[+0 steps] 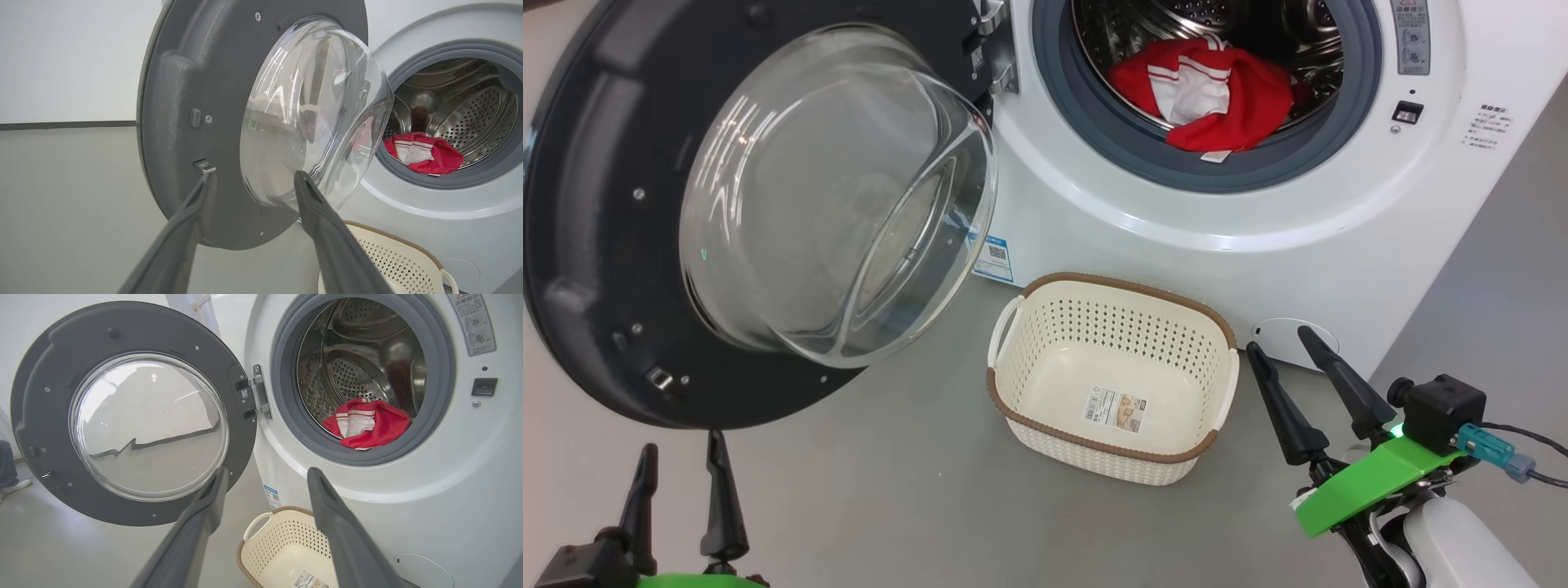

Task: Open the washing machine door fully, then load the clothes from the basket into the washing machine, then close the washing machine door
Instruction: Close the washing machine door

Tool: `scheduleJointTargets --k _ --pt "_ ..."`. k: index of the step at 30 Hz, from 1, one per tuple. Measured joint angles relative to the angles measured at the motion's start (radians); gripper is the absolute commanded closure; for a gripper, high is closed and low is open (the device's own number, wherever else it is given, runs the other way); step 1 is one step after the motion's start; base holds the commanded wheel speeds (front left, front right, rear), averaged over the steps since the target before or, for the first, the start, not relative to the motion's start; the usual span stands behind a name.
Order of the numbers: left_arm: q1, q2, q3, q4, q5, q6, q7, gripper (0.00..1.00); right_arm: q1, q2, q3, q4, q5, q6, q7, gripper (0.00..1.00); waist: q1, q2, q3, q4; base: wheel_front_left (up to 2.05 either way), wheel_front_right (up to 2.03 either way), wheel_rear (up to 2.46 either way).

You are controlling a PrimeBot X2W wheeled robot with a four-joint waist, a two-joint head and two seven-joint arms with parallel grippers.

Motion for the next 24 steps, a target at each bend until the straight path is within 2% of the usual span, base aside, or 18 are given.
scheduleJointTargets --k 24 --pt "0.002 0.005 -0.001 -0.002 0.0 0.009 0.0 0.0 0.0 -0.001 0.019 0.005 0.017 0.0 0.0 0.0 0.0 0.0 -0.021 -0.007 0.0 0.0 0.0"
